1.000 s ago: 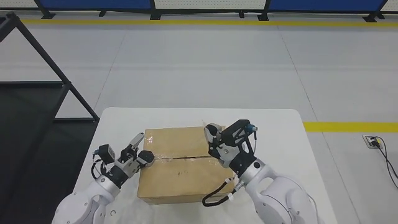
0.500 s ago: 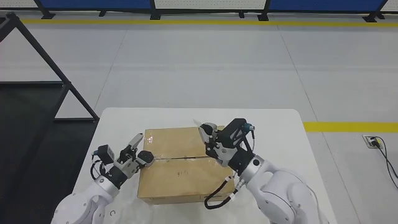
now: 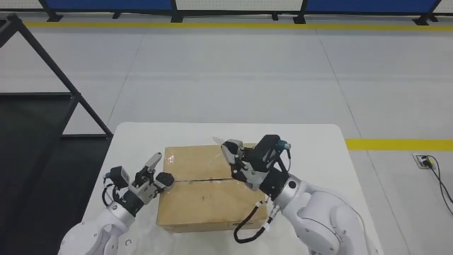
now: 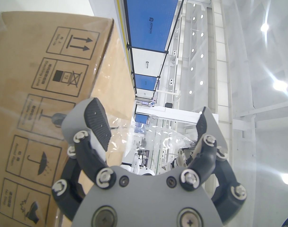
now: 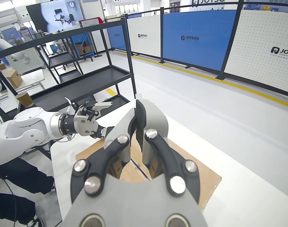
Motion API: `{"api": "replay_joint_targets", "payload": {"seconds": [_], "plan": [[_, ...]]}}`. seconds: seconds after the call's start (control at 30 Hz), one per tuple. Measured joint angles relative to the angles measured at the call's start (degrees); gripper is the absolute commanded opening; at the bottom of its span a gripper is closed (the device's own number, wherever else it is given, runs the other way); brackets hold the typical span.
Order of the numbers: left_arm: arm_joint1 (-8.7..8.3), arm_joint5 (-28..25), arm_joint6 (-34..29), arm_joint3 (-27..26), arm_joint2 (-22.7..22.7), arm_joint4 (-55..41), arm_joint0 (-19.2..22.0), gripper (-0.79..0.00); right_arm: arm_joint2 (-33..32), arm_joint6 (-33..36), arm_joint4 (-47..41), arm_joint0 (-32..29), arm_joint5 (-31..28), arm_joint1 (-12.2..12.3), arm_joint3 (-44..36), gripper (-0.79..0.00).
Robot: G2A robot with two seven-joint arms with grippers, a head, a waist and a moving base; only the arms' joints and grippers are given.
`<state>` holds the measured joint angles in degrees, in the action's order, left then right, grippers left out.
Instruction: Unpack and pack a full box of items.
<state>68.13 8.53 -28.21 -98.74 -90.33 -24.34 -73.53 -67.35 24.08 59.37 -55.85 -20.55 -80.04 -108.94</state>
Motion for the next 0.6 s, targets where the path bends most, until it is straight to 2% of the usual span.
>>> {"api": "replay_joint_targets", "payload": {"seconds": [0.3,0.6], "plan": [[-0.17,-0.23,-0.02,-0.21,-0.24,-0.29,-0.53,0.0,0.21,1.75,0.49,1.83,0.24,0.18,1.68,-0.785],[-0.34,-0.23,-0.19,-0.56,-0.15,-0.15,-0.71,0.0,-1.48,2.83,0.05,0.97,1.69,0.61,3.15,-0.785]]}}
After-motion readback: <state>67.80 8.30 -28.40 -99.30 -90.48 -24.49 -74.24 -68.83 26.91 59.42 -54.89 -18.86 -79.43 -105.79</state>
